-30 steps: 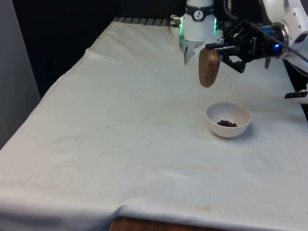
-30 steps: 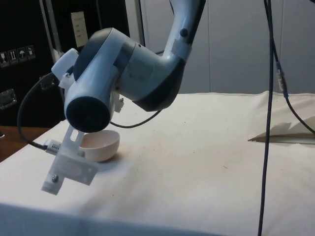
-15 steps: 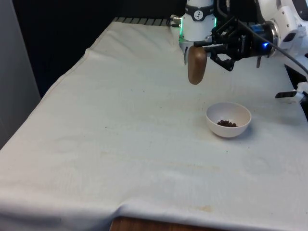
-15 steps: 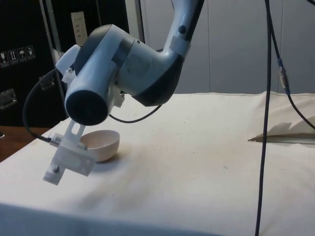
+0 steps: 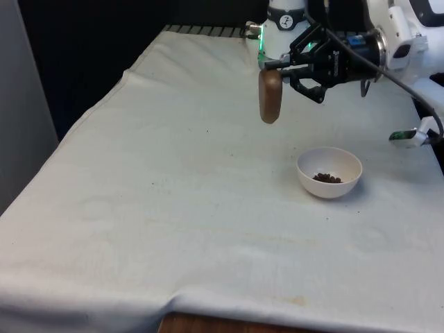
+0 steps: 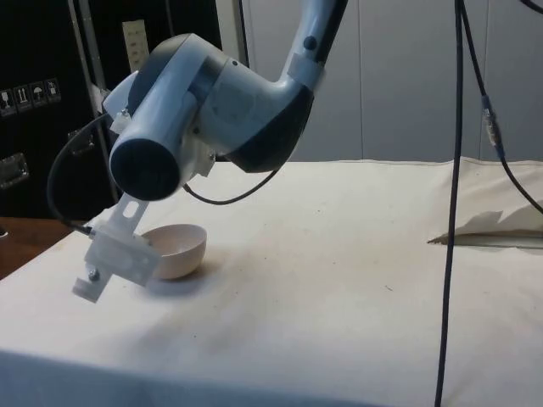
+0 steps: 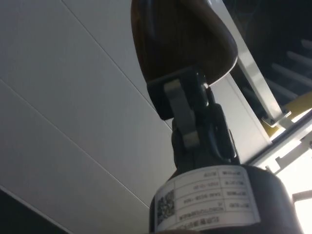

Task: Pour the coffee beans from the cup into the bowl.

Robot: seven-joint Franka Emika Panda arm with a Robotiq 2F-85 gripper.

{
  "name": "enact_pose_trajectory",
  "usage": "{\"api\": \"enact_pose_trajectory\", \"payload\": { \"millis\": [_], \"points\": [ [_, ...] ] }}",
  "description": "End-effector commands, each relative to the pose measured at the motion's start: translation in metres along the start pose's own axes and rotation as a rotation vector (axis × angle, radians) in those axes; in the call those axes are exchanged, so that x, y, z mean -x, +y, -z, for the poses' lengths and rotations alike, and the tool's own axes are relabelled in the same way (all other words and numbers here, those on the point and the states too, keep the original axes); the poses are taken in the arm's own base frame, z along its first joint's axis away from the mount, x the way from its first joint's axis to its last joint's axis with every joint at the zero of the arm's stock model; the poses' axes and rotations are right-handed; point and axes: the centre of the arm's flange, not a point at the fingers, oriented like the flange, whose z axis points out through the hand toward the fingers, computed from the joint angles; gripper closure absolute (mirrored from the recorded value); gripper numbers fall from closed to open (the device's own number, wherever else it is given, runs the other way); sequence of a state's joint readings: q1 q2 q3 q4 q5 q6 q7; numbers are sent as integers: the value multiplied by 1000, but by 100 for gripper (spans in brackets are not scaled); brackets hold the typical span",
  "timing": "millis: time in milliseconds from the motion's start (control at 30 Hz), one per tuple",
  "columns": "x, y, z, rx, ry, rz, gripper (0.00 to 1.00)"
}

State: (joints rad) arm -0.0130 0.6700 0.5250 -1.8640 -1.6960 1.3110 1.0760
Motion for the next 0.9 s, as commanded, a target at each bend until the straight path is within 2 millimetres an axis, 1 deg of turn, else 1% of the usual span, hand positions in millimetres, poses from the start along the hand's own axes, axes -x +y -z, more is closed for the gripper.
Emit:
{"api": "enact_pose_trajectory", "payload": {
  "millis": [0,100,367,400,667,700,867],
  "points": [
    [0,2,-1,-22,-2,-5,100],
    [0,1,-2,-15,-10,-8,100],
    [1,7,-14,-63,-40,-31,100],
    [0,5,-13,-44,-39,-28,100],
    [5,15,-19,-78,-73,-46,100],
    [3,13,-18,-61,-74,-43,100],
    [10,20,-20,-86,-98,-53,100]
  ]
}}
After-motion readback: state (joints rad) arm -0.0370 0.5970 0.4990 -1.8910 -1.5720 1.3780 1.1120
